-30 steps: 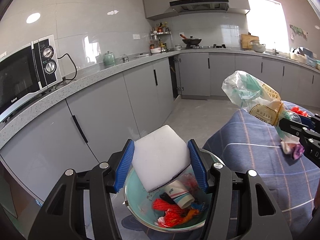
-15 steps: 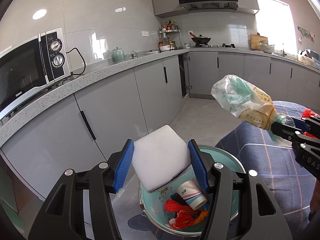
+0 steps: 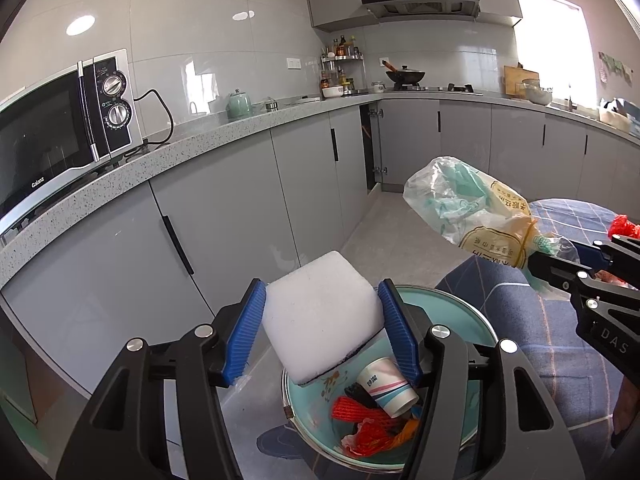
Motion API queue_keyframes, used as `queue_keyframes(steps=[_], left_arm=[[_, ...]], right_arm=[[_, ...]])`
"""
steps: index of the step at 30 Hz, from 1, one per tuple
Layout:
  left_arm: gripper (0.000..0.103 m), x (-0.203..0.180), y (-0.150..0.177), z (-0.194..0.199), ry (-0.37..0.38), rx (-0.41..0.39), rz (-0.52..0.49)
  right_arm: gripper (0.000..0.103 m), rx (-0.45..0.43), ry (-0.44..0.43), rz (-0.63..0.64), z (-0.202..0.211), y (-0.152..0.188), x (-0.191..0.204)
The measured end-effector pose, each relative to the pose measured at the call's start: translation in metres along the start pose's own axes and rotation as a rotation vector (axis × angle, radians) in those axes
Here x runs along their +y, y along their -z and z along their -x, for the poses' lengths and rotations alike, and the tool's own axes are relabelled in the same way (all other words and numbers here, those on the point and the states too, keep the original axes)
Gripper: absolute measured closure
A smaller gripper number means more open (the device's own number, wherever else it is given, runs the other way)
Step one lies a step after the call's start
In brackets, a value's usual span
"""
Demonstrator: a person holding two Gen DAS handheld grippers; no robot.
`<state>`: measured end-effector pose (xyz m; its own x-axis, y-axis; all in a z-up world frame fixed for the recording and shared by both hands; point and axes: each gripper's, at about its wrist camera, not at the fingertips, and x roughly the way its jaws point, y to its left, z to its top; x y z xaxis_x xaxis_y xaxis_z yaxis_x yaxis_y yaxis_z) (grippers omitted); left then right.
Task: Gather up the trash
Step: 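Carry the white sponge and snack bag over the teal bin with both tools, then open both tools to drop the sponge and snack bag into the bin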
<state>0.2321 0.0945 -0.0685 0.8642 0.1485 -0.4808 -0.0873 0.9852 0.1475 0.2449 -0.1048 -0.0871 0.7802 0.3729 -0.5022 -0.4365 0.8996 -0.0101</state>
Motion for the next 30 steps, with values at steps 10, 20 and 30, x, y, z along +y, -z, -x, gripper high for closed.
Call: queue_keyframes(steps=[10, 20, 30], left_arm=[[0.038, -0.002, 0.003, -0.002, 0.014, 0.004, -0.008], [0.022, -0.003, 0.005, -0.002, -0.001, 0.000, -0.006], [0.018, -0.005, 0.006, -0.002, 0.000, 0.003, -0.009]], right_arm=[[0.076, 0.015, -0.023, 0.020, -0.007, 0.003, 0.003], [0.055, 0.023, -0.020, -0.012, -0.007, 0.012, -0.008], [0.052, 0.017, -0.015, -0.019, -0.002, 0.016, -0.009]])
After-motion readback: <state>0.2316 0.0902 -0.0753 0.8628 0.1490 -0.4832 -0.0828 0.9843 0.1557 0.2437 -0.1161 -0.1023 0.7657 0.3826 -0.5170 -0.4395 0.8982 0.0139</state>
